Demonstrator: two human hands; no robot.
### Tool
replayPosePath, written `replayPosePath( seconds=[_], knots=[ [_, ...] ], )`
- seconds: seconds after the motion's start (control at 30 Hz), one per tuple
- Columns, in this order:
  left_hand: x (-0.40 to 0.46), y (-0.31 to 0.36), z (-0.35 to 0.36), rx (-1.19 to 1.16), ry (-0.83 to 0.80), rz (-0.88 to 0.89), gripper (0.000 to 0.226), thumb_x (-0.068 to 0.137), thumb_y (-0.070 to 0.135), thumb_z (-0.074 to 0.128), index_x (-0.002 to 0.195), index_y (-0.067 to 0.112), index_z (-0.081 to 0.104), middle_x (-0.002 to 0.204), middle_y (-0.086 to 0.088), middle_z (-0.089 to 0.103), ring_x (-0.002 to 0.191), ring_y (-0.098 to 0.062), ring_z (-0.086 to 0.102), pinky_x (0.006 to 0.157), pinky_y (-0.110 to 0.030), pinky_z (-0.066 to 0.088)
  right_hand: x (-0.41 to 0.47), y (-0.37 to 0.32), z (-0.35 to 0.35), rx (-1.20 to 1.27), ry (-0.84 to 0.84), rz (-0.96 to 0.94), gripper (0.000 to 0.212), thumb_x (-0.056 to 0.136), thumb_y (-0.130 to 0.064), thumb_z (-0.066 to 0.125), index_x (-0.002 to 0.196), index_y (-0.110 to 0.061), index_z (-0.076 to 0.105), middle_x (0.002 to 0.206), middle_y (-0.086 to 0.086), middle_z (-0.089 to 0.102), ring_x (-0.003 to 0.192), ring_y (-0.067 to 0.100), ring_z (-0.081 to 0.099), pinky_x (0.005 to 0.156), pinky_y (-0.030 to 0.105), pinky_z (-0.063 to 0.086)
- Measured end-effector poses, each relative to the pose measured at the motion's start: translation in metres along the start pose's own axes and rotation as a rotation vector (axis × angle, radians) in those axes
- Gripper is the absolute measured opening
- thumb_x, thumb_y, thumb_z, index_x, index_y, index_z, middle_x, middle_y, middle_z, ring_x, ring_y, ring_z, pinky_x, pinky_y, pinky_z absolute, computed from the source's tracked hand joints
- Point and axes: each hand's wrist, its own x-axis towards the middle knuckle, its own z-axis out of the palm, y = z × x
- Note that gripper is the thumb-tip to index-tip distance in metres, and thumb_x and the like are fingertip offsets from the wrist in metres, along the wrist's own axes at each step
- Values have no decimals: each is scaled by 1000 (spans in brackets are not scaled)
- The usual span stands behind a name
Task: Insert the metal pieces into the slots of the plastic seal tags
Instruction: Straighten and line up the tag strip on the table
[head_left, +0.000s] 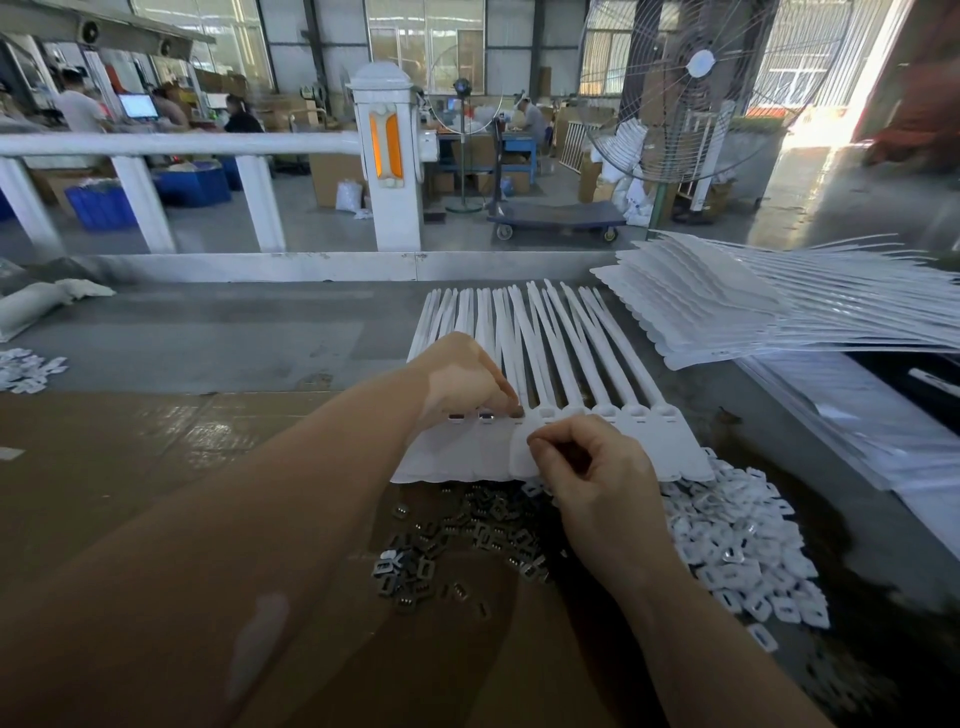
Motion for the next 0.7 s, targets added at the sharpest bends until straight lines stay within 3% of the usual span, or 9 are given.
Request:
replayPosePath(
  seconds=[0.13,0.23,0.53,0.63,0.7],
  knots=[
    [-1,-5,-1,-26,38,20,9,82,9,70,89,11,75,72,3,65,63,-7,53,42,-11,39,0,-1,0,1,8,-1,6,85,-9,64,82,-12,68,80,-3,63,77,5,57,71,19,46],
    [-5,-8,-1,-52,36,59,9,81,7,70,83,14,74,71,4,66,61,-5,54,45,-11,40,0,-1,-1,-1,26,-9,6,85,-9,64,81,-13,67,78,-5,62,76,3,56,68,13,43],
    [-10,-13,2,116,26,221,14,82,8,68,88,17,76,87,7,71,86,-6,63,77,-16,48,0,-1,-1,26,47,-2,10,84,-7,64,78,-14,66,75,-7,61,74,2,55,64,7,38],
    [-11,-14,1,166,40,270,15,85,8,65,90,18,76,90,7,71,87,-6,62,80,-19,48,0,-1,-1,28,44,-4,10,84,-7,64,78,-14,66,75,-7,60,74,3,55,64,8,40],
    [-12,-14,1,209,29,314,17,87,8,62,91,18,75,91,9,67,86,-4,59,79,-14,46,0,-1,-1,28,44,-4,10,84,-7,64,78,-14,66,74,-8,60,74,3,55,65,10,40]
  ],
)
